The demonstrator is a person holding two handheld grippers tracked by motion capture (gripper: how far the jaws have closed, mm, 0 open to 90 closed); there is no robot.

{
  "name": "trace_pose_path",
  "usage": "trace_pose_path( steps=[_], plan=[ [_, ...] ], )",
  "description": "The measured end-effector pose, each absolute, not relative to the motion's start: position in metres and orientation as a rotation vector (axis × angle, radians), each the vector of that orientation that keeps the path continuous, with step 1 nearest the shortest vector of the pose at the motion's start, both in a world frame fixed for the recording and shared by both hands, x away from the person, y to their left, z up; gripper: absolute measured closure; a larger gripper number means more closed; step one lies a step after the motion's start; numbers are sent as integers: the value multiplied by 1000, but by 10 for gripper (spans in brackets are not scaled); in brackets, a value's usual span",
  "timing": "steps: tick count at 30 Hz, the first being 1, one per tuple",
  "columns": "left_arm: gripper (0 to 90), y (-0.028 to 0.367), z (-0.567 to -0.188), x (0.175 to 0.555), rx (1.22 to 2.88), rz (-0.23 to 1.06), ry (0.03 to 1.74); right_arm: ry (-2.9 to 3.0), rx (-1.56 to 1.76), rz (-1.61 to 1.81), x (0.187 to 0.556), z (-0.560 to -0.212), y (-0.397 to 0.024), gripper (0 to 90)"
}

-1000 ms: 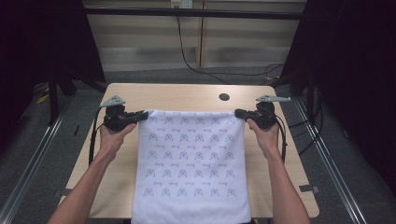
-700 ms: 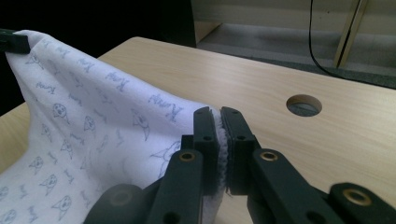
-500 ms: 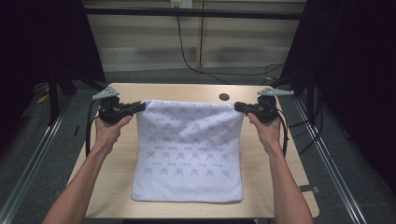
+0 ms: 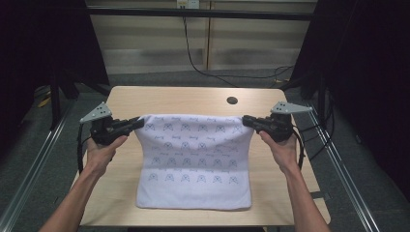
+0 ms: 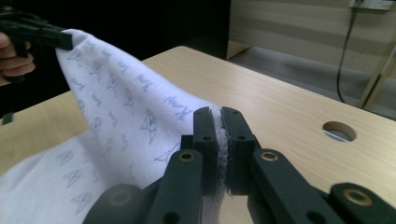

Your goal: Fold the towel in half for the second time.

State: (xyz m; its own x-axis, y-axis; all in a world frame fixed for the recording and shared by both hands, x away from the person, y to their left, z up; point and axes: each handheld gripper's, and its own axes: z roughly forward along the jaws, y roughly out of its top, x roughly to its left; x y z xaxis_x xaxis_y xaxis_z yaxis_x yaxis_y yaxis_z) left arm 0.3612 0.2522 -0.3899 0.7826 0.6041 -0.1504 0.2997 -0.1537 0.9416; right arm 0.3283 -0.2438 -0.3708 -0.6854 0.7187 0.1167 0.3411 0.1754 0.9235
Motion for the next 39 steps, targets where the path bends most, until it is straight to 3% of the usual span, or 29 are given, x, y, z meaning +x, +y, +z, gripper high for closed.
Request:
trace_pose_path(
  steps=[8,21,27,31,35,39],
  plan=[
    [820,260,-408,330,1776,286,681,2160,966,1518,292,-387,-245,854],
    [812,268,-462,283,1812,158,723,2312,992,1447,233,-441,-242,831],
    [801,265,-468,265,1875,126,725,2378,1032,1437,217,-465,-238,796],
    [764,275,-476,248,1901,117,726,2404,1057,1445,203,-471,-240,746],
    [669,287,-471,247,1826,94,754,2396,1088,1454,191,-474,-246,661],
    [581,288,-465,258,1813,162,808,2288,1140,1512,191,-467,-256,606]
  ],
)
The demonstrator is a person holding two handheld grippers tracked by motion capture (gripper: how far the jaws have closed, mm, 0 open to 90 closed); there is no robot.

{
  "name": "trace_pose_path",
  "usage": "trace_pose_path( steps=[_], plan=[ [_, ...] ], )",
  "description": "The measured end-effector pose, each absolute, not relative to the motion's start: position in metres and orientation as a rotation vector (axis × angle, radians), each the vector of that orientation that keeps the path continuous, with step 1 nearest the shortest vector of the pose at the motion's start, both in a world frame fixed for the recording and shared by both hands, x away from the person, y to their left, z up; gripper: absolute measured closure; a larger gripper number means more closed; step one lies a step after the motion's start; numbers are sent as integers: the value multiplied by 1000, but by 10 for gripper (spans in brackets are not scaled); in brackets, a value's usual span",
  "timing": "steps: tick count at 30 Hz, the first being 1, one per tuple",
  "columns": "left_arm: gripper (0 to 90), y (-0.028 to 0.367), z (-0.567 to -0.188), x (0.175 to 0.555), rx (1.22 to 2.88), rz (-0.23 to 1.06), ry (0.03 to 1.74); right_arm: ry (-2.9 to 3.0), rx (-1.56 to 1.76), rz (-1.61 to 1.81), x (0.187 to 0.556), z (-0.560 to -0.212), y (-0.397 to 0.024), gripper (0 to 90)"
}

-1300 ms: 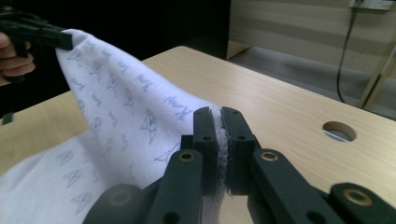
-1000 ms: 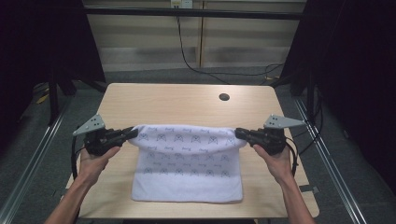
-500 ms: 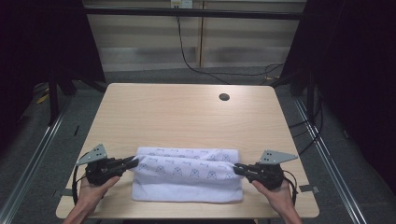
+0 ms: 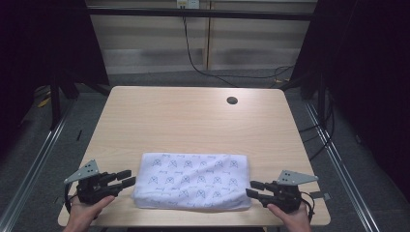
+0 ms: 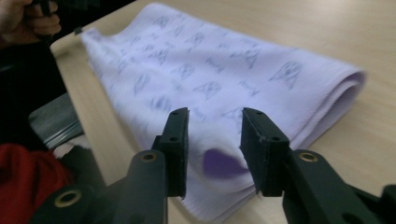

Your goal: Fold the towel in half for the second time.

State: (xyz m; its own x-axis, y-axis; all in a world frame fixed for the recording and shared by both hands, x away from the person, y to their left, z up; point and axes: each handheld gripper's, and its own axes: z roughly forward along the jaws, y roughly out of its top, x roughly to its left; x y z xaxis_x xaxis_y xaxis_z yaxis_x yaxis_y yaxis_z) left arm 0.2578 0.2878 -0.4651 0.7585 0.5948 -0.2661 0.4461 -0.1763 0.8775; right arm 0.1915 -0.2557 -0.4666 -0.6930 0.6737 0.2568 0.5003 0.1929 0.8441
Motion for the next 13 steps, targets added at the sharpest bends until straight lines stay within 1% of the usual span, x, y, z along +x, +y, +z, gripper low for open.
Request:
trace_pose_path(
  steps=[3,4,5,7,9,11,13],
  plan=[
    [511,288,-463,270,1808,190,868,2195,1197,1538,195,-463,-264,583],
    [460,287,-464,273,1812,181,888,2178,1207,1537,197,-462,-267,567],
    [434,287,-465,276,1821,187,889,2157,1223,1538,197,-463,-269,557],
    [407,288,-470,278,1815,212,927,2127,1249,1530,199,-464,-275,535],
    [374,291,-473,278,1817,211,955,2065,1299,1492,199,-465,-281,478],
    [328,293,-473,277,1810,218,973,2047,1305,1472,200,-467,-286,474],
    [308,293,-474,277,1801,215,974,2029,1324,1455,201,-470,-289,444]
  ],
)
